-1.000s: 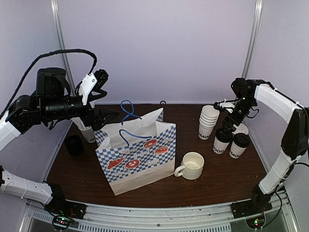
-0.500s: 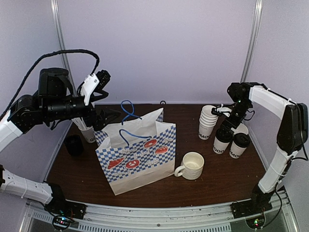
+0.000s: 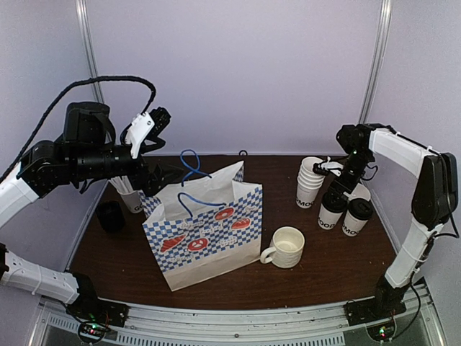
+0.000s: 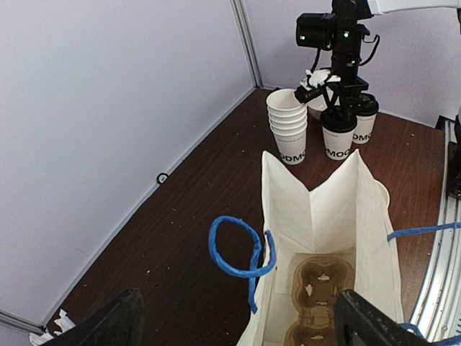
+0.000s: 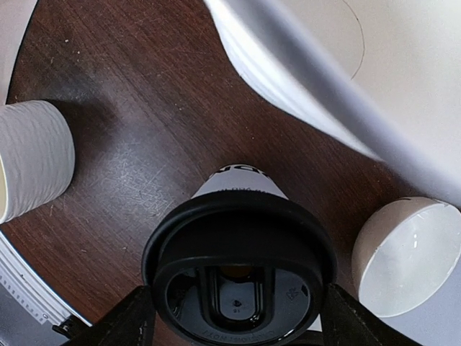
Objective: Pack the takeout coffee
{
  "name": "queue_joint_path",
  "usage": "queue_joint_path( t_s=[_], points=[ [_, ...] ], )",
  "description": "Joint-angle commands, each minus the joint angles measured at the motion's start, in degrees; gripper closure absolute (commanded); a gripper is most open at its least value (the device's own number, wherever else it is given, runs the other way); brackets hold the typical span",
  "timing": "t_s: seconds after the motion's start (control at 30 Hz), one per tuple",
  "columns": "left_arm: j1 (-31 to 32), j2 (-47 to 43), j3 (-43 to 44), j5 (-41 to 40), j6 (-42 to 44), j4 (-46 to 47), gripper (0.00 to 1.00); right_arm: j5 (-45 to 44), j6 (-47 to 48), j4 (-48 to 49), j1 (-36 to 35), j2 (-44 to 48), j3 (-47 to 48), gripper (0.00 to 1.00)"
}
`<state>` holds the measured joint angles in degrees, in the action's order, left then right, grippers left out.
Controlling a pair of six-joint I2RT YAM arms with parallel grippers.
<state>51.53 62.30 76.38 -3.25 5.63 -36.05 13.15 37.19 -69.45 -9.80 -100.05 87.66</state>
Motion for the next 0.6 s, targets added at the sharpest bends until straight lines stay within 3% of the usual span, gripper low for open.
queue_joint_path(
  t_s=[0.0, 0.37, 0.57],
  points=[
    [-0.33, -0.06, 0.09, -0.19, -0.43, 1.59, 0.04, -0.21, 0.42, -1.13, -0.86, 0.1, -0.88, 0.17],
    [-0.29, -0.58, -0.08, -0.11, -1.1, 0.95, 0.05, -2.82, -0.71, 0.39, -1.03, -0.4, -2.38, 0.21],
    [-0.29, 0.3, 2.01, -3.1, -1.92, -1.1, 0.04, -2.6, -1.1, -0.6, -1.26, 0.45, -1.94, 0.32]
  ],
)
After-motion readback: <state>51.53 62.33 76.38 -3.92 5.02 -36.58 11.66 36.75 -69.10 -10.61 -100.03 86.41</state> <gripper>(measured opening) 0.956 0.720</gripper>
